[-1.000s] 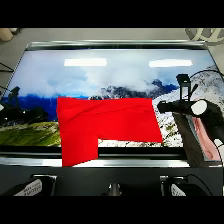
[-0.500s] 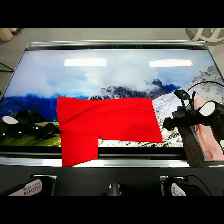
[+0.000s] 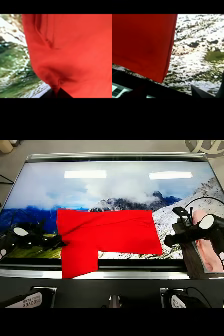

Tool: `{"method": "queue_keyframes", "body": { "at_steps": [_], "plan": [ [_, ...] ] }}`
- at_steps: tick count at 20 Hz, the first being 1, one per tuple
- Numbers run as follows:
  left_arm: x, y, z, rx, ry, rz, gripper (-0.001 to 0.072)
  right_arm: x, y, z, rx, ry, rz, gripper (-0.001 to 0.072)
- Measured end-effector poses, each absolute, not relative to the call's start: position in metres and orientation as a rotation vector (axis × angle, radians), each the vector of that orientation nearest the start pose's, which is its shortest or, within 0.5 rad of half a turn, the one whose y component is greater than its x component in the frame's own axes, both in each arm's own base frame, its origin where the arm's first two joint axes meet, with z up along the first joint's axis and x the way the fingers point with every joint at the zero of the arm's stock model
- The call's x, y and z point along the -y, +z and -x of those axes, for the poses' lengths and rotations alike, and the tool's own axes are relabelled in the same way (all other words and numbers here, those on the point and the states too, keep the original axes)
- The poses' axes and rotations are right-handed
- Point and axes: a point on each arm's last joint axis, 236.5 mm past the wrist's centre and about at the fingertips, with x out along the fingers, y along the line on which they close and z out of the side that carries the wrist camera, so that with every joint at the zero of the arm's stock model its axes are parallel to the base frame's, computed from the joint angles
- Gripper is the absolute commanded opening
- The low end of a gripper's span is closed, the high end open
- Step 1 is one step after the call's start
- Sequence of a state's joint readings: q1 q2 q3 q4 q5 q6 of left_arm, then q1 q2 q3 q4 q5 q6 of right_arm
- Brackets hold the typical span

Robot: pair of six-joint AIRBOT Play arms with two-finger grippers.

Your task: Fold the shirts.

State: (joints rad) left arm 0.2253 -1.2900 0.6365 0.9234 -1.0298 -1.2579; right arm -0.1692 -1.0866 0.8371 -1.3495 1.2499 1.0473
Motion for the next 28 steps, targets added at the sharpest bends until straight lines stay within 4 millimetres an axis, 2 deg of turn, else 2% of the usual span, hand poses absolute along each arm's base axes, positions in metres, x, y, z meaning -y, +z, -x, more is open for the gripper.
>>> {"method": "queue_keyframes", "body": {
  "at_steps": [7, 10, 14, 19, 23, 24, 28],
  "plan": [
    [0.06, -0.097, -0.288, -1.432, -0.21, 0.616, 0.0042, -0.022, -0.079, -0.255, -1.551, 0.435, -0.023, 0.0572],
    [0.06, -0.092, -0.289, -1.419, -0.216, 0.614, 0.0042, -0.036, -0.089, -0.25, -1.588, 0.482, -0.096, 0.0559],
    [0.061, -0.089, -0.29, -1.413, -0.22, 0.614, 0.0043, -0.049, -0.091, -0.245, -1.612, 0.522, -0.158, 0.0559],
    [0.062, -0.088, -0.289, -1.413, -0.222, 0.614, 0.0043, -0.052, -0.092, -0.247, -1.609, 0.528, -0.177, 0.0554],
    [0.063, -0.088, -0.288, -1.42, -0.227, 0.616, 0.0042, -0.052, -0.089, -0.248, -1.603, 0.552, -0.16, 0.058],
    [0.063, -0.088, -0.287, -1.421, -0.228, 0.616, 0.0043, -0.052, -0.087, -0.249, -1.6, 0.561, -0.151, 0.0606],
    [0.063, -0.088, -0.287, -1.423, -0.232, 0.614, 0.0042, -0.042, -0.082, -0.252, -1.609, 0.564, -0.09, 0.0605]
  ]
}}
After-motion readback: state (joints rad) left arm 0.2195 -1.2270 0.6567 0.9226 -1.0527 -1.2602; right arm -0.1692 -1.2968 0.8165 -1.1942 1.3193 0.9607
